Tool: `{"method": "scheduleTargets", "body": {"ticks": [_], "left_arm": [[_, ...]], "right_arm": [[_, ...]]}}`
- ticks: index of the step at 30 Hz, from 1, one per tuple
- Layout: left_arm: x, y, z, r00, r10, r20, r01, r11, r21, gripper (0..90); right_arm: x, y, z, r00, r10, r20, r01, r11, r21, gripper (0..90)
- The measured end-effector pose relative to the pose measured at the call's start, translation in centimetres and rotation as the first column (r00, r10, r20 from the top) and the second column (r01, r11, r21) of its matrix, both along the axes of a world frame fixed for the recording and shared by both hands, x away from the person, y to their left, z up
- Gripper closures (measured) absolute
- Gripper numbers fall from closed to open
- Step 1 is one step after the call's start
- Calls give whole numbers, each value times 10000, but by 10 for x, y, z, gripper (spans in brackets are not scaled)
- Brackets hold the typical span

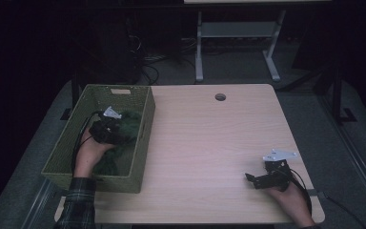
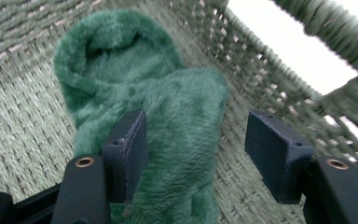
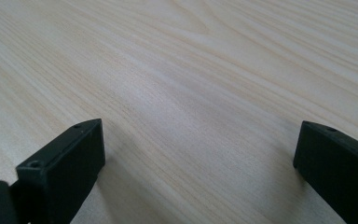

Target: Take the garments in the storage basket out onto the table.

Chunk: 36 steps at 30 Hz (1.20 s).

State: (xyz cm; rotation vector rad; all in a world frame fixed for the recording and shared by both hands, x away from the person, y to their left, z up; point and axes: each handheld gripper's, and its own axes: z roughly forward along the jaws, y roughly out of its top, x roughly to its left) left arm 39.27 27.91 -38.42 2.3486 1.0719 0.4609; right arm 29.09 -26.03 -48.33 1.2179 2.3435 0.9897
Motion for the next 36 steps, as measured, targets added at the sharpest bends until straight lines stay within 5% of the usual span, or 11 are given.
{"method": "scheduleTargets", "body": {"ticks": [11,18,21,25,36], "left_arm": [[6,2,-16,9981,70,-609,-40,9988,489,393],[8,1,-22,9964,109,-839,-26,9952,981,504],[7,1,-22,9957,85,-926,13,9945,1046,626],[7,2,-20,9933,133,-1152,-27,9959,908,833],[2,10,0,9959,89,-897,-90,10000,-4,855]], "right_arm": [[0,0,0,10000,-1,2,1,10000,3,17],[0,0,0,10000,-1,3,1,10000,-2,17],[0,0,0,10000,0,3,0,10000,0,17],[0,0,0,10000,0,3,0,10000,-1,17],[0,0,0,10000,-10,-3,10,10000,-20,17]]}}
